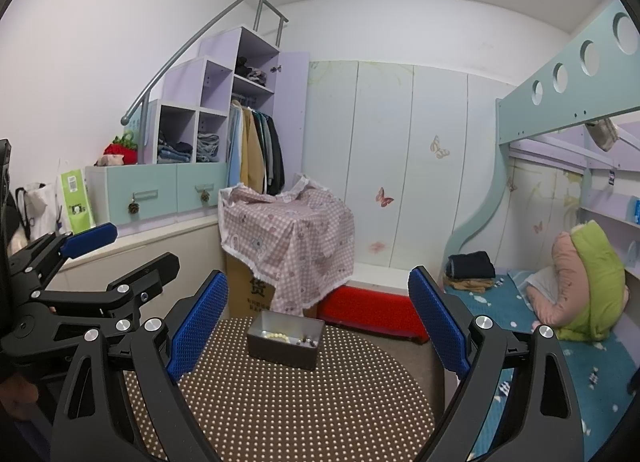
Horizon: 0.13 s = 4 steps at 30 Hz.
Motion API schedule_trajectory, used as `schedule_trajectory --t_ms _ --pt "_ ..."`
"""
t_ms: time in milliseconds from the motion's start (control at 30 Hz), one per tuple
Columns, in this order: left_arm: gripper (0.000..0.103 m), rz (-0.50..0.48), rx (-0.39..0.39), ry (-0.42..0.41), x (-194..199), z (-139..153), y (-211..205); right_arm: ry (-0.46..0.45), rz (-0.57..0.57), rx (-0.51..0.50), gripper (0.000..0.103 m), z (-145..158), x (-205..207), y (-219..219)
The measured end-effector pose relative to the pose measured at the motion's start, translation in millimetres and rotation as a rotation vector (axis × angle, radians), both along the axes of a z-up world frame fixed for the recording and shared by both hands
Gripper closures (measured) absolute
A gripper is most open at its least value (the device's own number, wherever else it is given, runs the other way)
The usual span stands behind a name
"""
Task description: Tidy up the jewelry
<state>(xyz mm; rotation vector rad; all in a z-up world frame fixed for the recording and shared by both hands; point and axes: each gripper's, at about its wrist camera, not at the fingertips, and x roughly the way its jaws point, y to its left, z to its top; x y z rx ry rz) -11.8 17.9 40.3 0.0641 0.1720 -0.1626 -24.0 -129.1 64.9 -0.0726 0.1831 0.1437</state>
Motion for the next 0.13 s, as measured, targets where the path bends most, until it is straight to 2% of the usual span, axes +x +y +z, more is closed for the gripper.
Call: schedule_trajectory --t_ms 133 --pt "0.014 0.003 -0.002 -0.001 0.4 0.6 1.5 0.004 0.0 -0.003 0.014 -2.1 0.4 1.3"
